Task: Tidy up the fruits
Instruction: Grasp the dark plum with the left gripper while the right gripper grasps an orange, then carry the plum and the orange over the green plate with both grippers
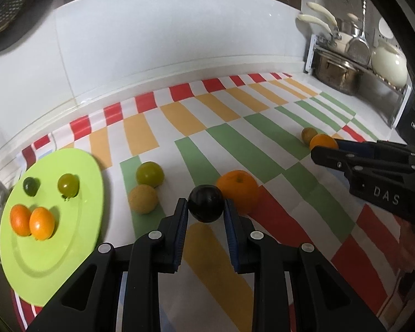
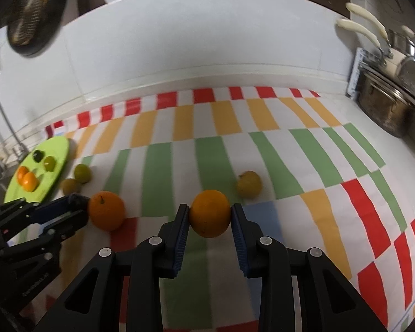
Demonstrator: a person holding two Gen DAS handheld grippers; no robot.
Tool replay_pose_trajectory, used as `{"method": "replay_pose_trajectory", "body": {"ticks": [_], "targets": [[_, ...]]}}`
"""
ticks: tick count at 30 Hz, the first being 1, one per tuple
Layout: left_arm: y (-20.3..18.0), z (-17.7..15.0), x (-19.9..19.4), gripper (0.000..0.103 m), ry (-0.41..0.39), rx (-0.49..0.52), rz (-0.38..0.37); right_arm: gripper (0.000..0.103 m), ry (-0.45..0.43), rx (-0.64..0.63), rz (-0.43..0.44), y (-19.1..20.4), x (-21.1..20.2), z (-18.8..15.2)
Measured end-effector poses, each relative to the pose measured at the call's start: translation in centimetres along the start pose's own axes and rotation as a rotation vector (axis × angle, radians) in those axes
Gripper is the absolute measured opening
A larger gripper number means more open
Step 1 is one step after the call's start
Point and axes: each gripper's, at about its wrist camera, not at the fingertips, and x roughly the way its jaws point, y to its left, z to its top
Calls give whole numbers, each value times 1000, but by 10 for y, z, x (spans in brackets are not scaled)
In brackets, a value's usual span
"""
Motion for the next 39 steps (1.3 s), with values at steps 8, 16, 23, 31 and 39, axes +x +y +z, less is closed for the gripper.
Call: {"method": "replay_pose_trajectory", "body": {"ticks": [8, 16, 23, 31, 39], "targets": [[6, -1, -31, 26, -45, -67, 39, 32, -41, -52, 62, 19, -22, 1], [6, 0, -65, 26, -119, -103, 66, 32, -97, -101, 104, 33, -47, 4], [8, -1, -95, 26, -186, -127, 105, 32, -154, -140, 140, 46, -72, 6], [18, -6, -124, 26, -231, -158, 146, 32, -200, -170, 187, 62, -93, 7], [36, -17, -147, 26, -256, -186, 193, 32, -240, -199, 232, 88, -106, 9]]}}
